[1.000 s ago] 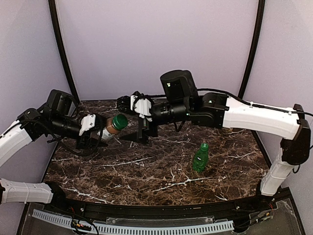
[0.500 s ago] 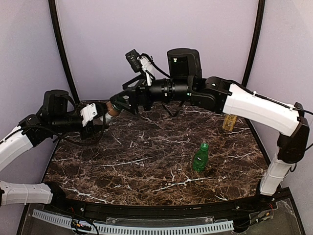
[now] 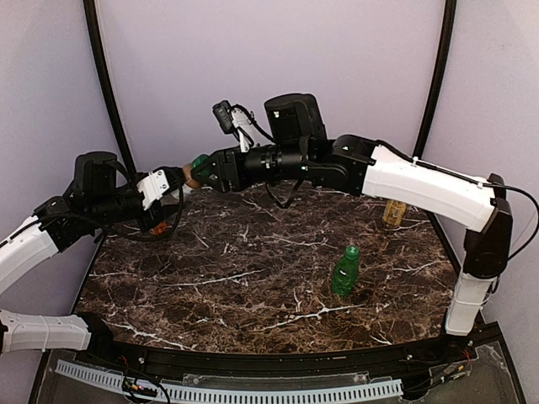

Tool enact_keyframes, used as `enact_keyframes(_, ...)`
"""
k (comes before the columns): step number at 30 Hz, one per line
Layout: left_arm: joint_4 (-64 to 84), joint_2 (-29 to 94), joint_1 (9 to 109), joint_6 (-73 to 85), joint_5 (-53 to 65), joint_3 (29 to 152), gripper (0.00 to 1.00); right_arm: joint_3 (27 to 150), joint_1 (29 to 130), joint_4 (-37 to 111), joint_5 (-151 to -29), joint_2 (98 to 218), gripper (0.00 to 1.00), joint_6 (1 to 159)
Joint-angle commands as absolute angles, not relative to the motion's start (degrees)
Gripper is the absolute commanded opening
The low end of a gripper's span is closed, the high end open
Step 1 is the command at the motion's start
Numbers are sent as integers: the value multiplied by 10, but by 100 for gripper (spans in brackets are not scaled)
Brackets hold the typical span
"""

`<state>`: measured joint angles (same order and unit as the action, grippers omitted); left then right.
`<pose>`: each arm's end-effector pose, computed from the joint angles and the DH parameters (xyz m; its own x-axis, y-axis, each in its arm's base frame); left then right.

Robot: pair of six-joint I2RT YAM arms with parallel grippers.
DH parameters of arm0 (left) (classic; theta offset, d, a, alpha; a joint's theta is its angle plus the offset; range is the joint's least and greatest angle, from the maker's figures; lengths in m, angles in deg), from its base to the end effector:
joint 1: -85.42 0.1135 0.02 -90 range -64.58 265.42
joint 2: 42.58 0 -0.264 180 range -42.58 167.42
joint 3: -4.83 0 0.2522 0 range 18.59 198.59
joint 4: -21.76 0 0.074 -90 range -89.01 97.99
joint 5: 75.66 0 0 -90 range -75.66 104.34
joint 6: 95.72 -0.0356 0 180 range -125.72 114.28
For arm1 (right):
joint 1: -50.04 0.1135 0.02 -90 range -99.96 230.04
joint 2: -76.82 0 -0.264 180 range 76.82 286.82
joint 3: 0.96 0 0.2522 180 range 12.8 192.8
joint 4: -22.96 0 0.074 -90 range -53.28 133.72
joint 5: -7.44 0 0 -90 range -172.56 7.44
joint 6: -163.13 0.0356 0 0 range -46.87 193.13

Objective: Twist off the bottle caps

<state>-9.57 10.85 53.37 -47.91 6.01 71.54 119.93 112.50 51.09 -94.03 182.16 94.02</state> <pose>0.1770 -0.1169 0.3496 0.2365 0.6360 -0.7346 0.6519 0.4568 0.6053 0.1967 0.3926 0.4120 -0.4359 -0.0802 -0.8964 -0.8598 0.3314 0.3885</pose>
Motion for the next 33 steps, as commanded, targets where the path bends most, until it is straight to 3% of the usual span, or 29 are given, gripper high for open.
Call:
enact_keyframes(1, -81, 109, 532, -480, 64, 707, 3, 1222, 1122, 512, -944, 1825, 52, 950)
enact_keyframes(6, -81, 112, 532, -487, 66, 705, 3, 1235, 1122, 511, -952, 1827, 57, 940)
enact_keyframes(11, -81, 111, 532, -489, 63, 706, 3, 1234, 1122, 510, -951, 1828, 44, 937)
enact_keyframes(16, -77, 113, 532, -491, 64, 709, 3, 1226, 1121, 515, -954, 1831, 50, 941)
enact_keyframes(27, -71, 112, 532, -493, 65, 706, 3, 1222, 1120, 532, -947, 1840, 46, 932)
enact_keyframes(30, -71, 111, 532, -491, 64, 706, 4, 1222, 1120, 533, -951, 1842, 36, 928)
enact_keyframes(33, -71, 111, 531, -490, 60, 706, 3, 1224, 1120, 530, -962, 1842, 20, 914)
